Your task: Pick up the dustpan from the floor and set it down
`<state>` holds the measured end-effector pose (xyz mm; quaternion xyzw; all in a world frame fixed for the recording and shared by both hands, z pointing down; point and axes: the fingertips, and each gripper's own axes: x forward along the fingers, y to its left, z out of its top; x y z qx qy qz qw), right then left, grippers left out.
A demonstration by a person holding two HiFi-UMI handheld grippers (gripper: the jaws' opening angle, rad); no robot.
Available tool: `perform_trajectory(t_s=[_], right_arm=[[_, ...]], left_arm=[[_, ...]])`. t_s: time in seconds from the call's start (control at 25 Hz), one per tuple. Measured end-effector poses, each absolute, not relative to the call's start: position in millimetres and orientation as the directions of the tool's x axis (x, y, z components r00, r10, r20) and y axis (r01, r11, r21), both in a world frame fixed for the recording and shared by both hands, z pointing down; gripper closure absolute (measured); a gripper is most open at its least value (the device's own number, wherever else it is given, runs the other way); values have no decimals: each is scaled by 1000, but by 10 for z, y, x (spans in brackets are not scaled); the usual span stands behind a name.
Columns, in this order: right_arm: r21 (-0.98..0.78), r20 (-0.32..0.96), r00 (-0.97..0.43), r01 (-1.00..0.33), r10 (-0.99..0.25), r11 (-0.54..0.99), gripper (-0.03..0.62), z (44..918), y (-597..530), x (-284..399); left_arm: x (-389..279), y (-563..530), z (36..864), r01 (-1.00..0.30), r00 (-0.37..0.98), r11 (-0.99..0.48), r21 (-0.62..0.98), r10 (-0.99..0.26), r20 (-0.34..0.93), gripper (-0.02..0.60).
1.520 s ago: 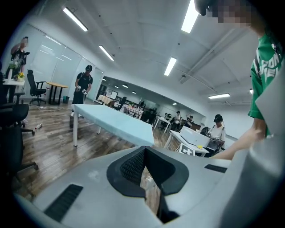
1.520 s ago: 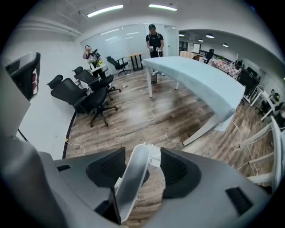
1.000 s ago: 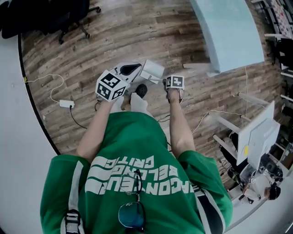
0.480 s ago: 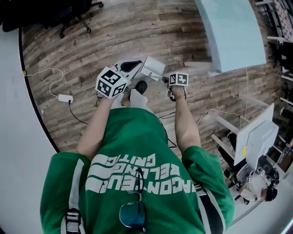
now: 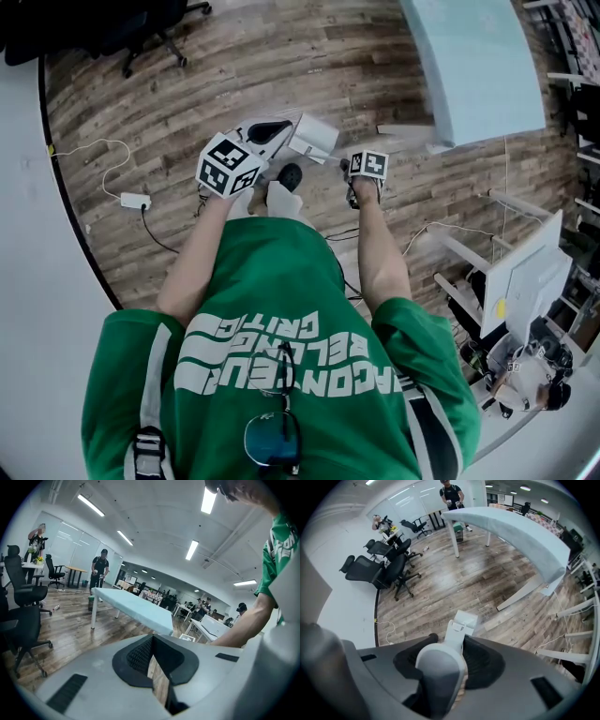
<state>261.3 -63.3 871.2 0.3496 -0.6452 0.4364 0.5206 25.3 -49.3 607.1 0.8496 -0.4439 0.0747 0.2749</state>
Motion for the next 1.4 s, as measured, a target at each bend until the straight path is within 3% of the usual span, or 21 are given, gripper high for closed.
perform_trajectory(t_s=[0.2, 0.6, 0.96, 1.4], right_arm=[[-66, 996, -81, -931, -28, 358, 475, 8705, -632, 2780], [-13, 995, -55, -891, -80, 454, 482, 8585, -604, 2617], [2, 976, -102, -877, -191, 480, 482, 8153, -747, 2541], [16, 863, -268, -832, -428, 554, 482, 7006, -1069, 2160]], left_arm=[[195, -475, 6027, -800, 589, -454, 392, -720, 368, 578], [-29, -524, 5931, -811, 572, -448, 377, -741, 351, 578], [-145, -592, 5820, -804, 580, -462, 374, -750, 319, 578], [-305, -766, 5614, -807, 575, -477, 347, -769, 278, 578]])
